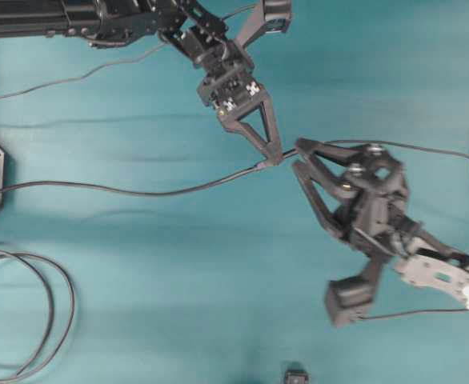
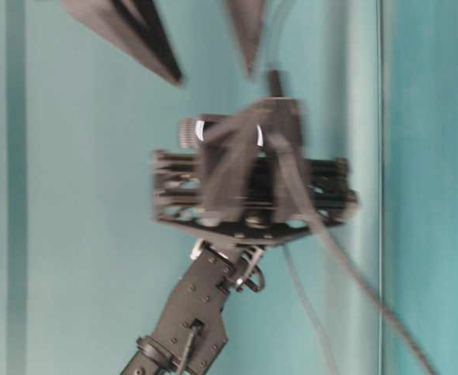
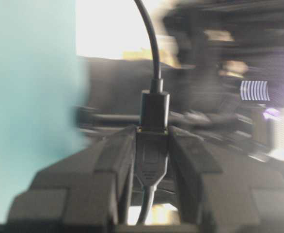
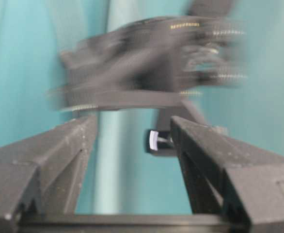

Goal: Insert the USB using both arms.

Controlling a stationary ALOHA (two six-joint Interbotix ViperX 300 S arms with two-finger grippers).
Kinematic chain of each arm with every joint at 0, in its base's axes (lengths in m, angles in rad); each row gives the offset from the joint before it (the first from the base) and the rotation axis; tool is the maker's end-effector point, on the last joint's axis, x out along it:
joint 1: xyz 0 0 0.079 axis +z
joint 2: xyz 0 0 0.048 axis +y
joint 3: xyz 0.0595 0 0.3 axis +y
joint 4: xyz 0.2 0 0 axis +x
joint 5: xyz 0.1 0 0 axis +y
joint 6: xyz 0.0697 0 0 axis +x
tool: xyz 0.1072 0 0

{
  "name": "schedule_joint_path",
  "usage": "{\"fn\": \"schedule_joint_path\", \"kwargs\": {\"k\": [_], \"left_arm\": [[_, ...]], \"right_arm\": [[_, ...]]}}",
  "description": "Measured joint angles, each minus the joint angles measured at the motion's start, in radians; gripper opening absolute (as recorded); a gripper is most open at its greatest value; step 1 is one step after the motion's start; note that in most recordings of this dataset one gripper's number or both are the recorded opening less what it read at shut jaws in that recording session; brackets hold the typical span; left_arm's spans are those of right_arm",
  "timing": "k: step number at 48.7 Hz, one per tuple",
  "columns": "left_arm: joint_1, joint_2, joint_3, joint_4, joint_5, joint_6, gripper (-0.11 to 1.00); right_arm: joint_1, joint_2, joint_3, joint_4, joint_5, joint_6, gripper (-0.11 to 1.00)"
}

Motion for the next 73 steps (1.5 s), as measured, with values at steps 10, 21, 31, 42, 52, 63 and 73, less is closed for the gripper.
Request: {"fn": "schedule_joint_path", "kwargs": {"k": [10, 21, 31, 42, 52, 63, 73], "left_arm": [[0.025, -0.075, 0.031, 0.235, -0.173, -0.002, 0.22], [-0.008, -0.092, 0.035, 0.351, -0.279, -0.003, 0.22], [-0.083, -0.094, 0.037, 0.545, -0.411, -0.008, 0.22], [-0.169, -0.057, 0.037, 0.673, -0.540, -0.015, 0.22], [-0.224, -0.017, 0.043, 0.765, -0.638, -0.054, 0.22], [-0.222, -0.017, 0.048, 0.830, -0.703, -0.091, 0.23], [-0.233, -0.017, 0.049, 0.838, -0.703, -0.094, 0.71]], "right_arm": [[0.087, -0.091, -0.002, 0.086, -0.006, 0.275, 0.70], [0.112, -0.175, -0.012, 0.106, -0.012, 0.583, 0.70], [0.097, -0.295, 0.023, 0.146, -0.011, 0.724, 0.70], [0.049, -0.348, 0.067, 0.201, -0.011, 0.726, 0.70], [0.038, -0.357, 0.080, 0.206, -0.012, 0.726, 0.70], [0.032, -0.357, 0.084, 0.209, -0.011, 0.726, 0.70], [0.026, -0.357, 0.086, 0.209, -0.012, 0.726, 0.70]]}}
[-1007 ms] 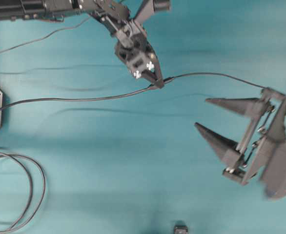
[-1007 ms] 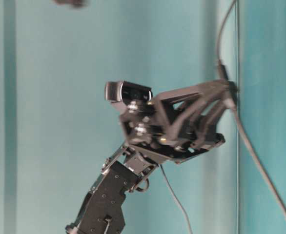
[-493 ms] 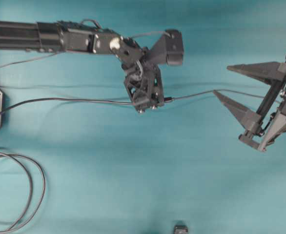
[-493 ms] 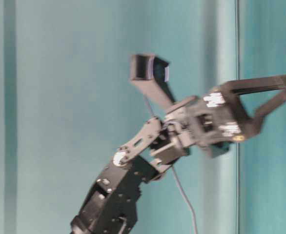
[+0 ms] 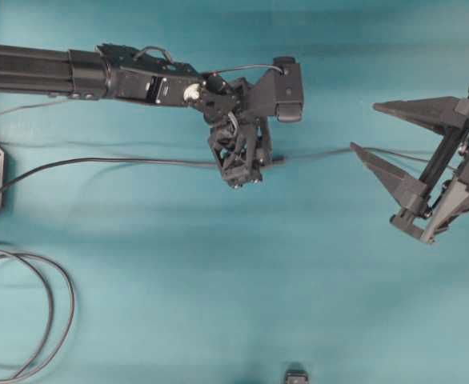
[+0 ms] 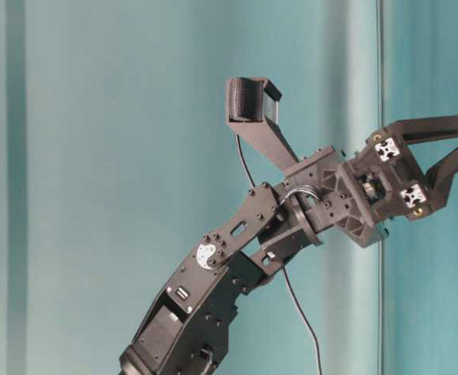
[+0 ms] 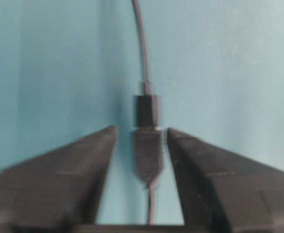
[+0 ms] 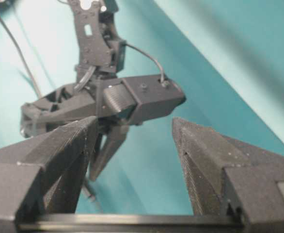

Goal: Insert the USB using both arms.

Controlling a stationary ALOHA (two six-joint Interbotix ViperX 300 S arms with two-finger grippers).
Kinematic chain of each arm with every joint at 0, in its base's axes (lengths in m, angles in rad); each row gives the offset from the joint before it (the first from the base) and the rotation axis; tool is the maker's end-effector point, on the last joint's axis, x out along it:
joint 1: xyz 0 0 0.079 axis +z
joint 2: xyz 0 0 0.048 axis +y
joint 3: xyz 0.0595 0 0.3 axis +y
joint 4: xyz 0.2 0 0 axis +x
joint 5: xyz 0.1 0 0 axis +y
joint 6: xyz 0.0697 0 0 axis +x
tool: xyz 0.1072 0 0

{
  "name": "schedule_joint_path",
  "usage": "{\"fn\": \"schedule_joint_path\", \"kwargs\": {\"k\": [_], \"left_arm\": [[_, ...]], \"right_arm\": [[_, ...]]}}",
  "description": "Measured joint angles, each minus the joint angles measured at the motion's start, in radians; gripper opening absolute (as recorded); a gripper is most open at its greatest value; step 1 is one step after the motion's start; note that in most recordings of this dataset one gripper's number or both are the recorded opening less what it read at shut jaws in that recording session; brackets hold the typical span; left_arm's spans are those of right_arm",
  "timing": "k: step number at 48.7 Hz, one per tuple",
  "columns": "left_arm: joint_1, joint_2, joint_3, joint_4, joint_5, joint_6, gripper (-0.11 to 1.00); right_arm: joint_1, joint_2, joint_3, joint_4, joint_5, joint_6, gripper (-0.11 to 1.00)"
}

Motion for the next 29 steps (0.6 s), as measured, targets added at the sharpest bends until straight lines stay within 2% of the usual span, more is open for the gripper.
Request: {"fn": "schedule_joint_path", "kwargs": {"k": [2, 13, 19, 29], "left_arm": [[-0.003, 0.000, 0.002, 0.002, 0.000, 0.000, 0.74], [-0.015, -0.008, 0.003, 0.002, 0.025, -0.002, 0.70], [-0.020, -0.086, 0.026, 0.002, 0.015, -0.002, 0.70], [-0.041, -0.272, 0.133, 0.002, -0.135, -0.008, 0.70]], "right_arm": [[-0.002, 0.000, 0.000, 0.002, 0.000, 0.000, 0.70], [-0.005, 0.000, 0.002, 0.002, 0.000, -0.006, 0.70], [-0.005, -0.006, 0.005, 0.002, -0.014, -0.006, 0.70], [-0.026, -0.049, 0.034, 0.000, -0.071, 0.005, 0.70]]}}
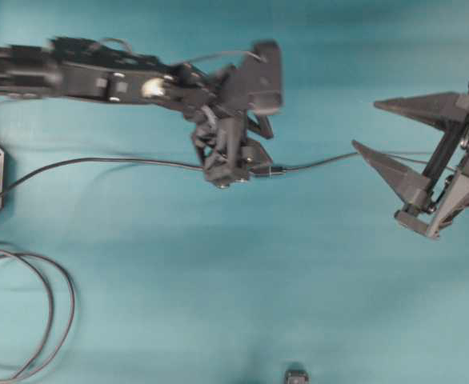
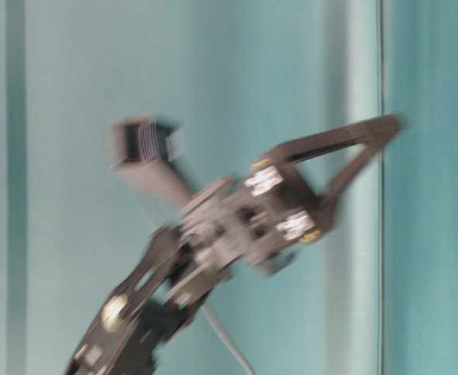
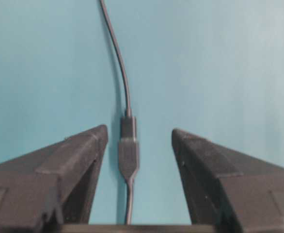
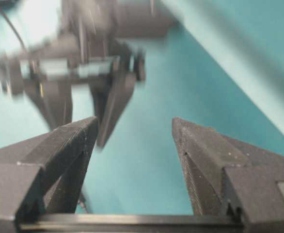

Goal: Insert the USB using both arms.

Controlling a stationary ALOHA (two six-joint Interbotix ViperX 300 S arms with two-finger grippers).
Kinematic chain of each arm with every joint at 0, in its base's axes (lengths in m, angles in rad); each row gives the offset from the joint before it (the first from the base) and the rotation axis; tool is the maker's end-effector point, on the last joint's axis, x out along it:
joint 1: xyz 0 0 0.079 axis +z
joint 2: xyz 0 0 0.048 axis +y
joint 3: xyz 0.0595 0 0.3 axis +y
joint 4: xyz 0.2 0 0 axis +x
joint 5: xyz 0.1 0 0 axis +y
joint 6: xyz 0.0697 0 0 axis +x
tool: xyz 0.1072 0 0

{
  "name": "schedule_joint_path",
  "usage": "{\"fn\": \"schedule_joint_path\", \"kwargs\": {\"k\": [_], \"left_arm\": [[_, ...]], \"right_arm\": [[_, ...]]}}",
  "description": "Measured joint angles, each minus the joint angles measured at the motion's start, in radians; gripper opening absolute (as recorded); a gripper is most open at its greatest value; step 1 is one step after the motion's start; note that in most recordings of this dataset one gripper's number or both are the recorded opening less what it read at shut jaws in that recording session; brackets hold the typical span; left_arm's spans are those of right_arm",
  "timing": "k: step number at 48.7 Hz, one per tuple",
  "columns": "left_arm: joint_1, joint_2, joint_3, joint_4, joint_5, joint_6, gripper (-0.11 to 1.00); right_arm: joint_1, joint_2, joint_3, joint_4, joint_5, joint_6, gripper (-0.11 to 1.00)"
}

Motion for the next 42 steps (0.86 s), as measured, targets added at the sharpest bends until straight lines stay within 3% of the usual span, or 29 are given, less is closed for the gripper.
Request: {"fn": "schedule_joint_path", "kwargs": {"k": [13, 21, 27, 42], "left_arm": [[-0.103, -0.192, 0.186, -0.005, -0.325, -0.005, 0.70], [-0.190, -0.318, 0.341, -0.011, -0.630, -0.005, 0.70], [-0.267, -0.400, 0.442, -0.012, -0.804, -0.005, 0.70], [-0.330, -0.617, 0.606, -0.012, -0.833, 0.008, 0.70]], "right_arm": [[-0.005, -0.101, 0.092, -0.008, -0.069, 0.048, 0.70], [-0.006, -0.212, 0.204, -0.092, -0.183, 0.051, 0.70], [-0.005, -0.296, 0.278, -0.110, -0.225, 0.051, 0.70], [-0.008, -0.537, 0.407, -0.092, -0.199, 0.091, 0.70]]}}
